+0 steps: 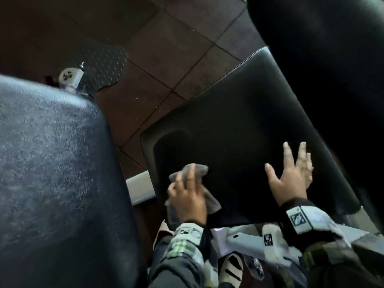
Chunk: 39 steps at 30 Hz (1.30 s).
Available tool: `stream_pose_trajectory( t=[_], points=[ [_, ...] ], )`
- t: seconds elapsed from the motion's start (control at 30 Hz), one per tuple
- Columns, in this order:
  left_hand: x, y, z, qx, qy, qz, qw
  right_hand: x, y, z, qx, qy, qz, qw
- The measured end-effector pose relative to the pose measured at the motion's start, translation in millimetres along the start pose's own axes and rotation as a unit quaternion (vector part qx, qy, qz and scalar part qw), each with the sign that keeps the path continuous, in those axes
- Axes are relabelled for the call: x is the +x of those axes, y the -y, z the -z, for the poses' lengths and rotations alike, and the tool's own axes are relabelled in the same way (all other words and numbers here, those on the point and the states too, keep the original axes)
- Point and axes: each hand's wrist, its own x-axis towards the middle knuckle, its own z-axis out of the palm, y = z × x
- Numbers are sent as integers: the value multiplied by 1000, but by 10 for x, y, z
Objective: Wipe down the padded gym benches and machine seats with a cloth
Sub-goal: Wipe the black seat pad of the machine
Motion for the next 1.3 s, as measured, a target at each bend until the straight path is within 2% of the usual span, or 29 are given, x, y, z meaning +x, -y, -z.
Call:
stream_pose_trajectory(
  t=[0.07,0.13,0.2,0.3,0.4,0.47,0.6,0.73,0.8,0.93,1.07,1.2,1.3],
  points=[
    [107,-322,-77,-12,55,-93,994,-164,-46,-79,15,-26,22,999],
    [152,-595,-134,-30,103,-189,976,-306,-51,-143,39,-59,27,997],
    [186,-726,-110,-63,161,-230,958,-410,-3,-208,68,-85,27,994],
    [329,-632,49,-137,215,-202,946,-492,166,-287,101,-118,40,987],
    [529,-352,155,-135,189,-207,950,-541,409,-374,99,-142,69,982],
    [653,-185,198,-110,184,-204,955,-561,596,-455,66,-118,86,987],
    [751,-88,214,-125,231,-151,953,-596,771,-732,-53,-24,67,996],
    [690,-4,154,-72,219,-227,946,-662,574,-816,-79,-33,66,994],
    [655,55,120,-42,214,-261,940,-767,413,-772,-61,-68,24,996],
    [611,82,98,10,220,-282,934,-1036,51,-656,-37,-127,-93,987],
    [572,110,62,34,232,-293,927,-1068,107,-704,40,-131,-174,975],
    [560,105,61,30,232,-288,929,-979,231,-812,30,-112,-215,970],
    [584,123,78,27,249,-279,927,-928,133,-790,85,-192,-220,953]
  ],
)
